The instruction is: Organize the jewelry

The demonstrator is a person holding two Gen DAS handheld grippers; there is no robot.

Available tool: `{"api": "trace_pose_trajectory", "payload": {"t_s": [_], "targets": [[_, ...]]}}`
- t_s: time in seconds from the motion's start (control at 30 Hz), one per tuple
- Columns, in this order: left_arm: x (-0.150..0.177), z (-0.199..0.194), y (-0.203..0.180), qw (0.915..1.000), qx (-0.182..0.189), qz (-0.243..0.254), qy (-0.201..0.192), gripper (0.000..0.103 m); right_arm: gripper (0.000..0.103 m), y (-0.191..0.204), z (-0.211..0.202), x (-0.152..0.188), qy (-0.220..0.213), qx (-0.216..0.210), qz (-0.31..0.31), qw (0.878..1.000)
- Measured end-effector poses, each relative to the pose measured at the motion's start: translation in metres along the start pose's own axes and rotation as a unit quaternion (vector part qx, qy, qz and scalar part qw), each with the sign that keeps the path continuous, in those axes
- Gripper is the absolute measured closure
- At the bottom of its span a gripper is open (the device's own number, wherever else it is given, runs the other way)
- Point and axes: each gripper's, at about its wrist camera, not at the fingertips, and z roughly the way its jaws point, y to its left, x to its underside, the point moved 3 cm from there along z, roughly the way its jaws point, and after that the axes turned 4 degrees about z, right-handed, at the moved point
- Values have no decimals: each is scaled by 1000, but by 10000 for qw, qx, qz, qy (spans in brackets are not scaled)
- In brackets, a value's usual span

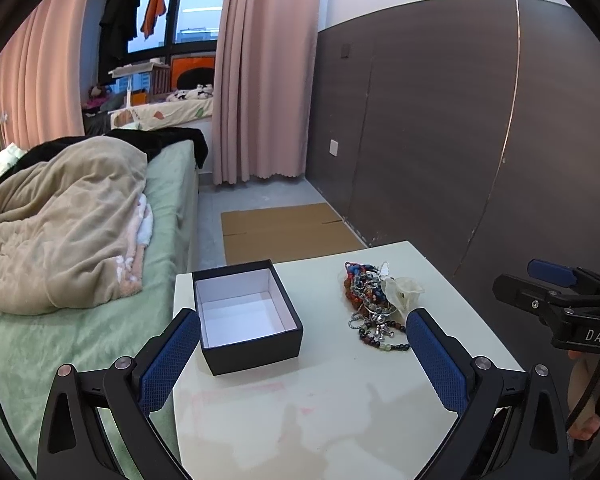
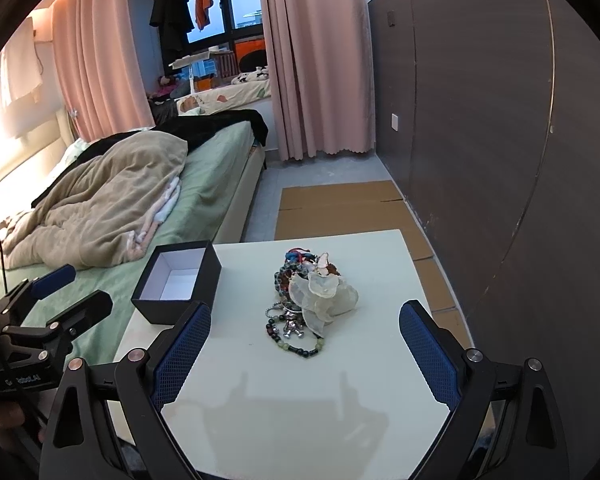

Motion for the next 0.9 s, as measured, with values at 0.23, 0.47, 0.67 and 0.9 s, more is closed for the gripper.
{"api": "trace_pose_trajectory", "payload": {"t_s": [0.23,0.47,0.67,0.9], "targets": [[1,0,-1,10000,-16,8,-8,1,7,1,-1,1,-8,6,-10,10000],[1,-1,1,10000,-7,-9,-15,1,7,-3,3,1,4,17,34,10000],[1,-1,0,10000,-12,-4,-10,1,7,-2,3,1,4,19,34,10000],[1,-1,0,10000,-9,-5,-8,1,7,-4,4,1,4,27,40,10000]]}}
